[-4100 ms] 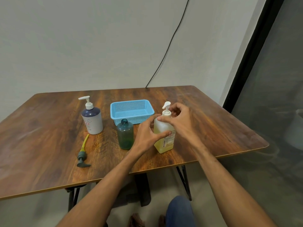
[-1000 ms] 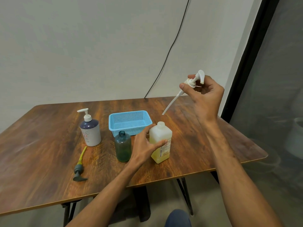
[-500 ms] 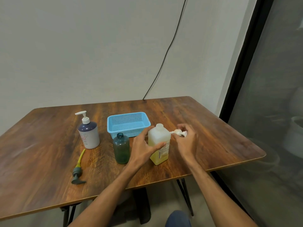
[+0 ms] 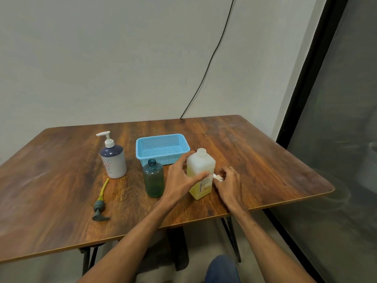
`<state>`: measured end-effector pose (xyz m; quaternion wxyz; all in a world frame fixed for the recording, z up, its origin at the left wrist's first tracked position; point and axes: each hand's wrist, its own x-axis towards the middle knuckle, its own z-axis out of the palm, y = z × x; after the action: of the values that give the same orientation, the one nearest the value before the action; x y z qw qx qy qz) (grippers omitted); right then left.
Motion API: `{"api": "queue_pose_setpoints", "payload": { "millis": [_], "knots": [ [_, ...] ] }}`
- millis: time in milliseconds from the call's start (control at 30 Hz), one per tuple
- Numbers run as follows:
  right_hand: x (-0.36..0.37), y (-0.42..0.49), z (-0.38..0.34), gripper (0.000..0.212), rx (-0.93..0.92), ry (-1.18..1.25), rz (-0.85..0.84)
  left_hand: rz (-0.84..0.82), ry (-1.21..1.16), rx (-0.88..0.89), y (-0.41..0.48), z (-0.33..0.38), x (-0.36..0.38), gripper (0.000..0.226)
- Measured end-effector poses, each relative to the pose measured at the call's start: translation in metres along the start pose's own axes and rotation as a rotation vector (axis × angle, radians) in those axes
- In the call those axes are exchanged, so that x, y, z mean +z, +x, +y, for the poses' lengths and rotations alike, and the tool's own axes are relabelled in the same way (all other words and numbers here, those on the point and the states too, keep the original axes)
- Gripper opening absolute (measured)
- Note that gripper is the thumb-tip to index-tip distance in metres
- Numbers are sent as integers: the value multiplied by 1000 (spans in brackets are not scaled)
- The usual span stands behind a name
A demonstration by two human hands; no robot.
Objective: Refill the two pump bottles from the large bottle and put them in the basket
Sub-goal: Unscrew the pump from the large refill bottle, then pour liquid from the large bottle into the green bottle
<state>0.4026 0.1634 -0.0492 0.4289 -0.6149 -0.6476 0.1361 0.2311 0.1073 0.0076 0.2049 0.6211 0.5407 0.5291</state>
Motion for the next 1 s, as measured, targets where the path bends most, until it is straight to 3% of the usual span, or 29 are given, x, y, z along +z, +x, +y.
{"api": "queue_pose_setpoints", "payload": {
  "millis": [167, 400, 533, 667, 800, 867, 933, 1000],
  "knots": [
    [-10, 5, -6, 19, 22, 75, -85, -18, 1, -5, 0, 0, -1, 84],
    [-32, -9, -41, 57, -28, 555, -248, -69, -45, -25, -8, 5, -4, 85],
    [-22, -26, -47, 87, -47, 688, -382, -8, -67, -19, -21, 1, -12, 89],
    [-7, -36, -56, 96, -38, 618, -245, 63, -72, -33, -37, -5, -25, 80],
    [0, -36, -65, 90, 29, 473, -91, 322, -57, 56, -58, -1, -47, 35],
    [2, -34, -67, 85, 33, 399, -51, 460, -23, 87, -64, -6, -59, 24],
    [3, -34, -69, 79, 0, 321, -39, 548, 0, 56, -64, -17, -68, 31],
    [4, -35, -75, 75, -45, 257, -46, 527, 30, -22, -60, -30, -73, 52]
  ]
}}
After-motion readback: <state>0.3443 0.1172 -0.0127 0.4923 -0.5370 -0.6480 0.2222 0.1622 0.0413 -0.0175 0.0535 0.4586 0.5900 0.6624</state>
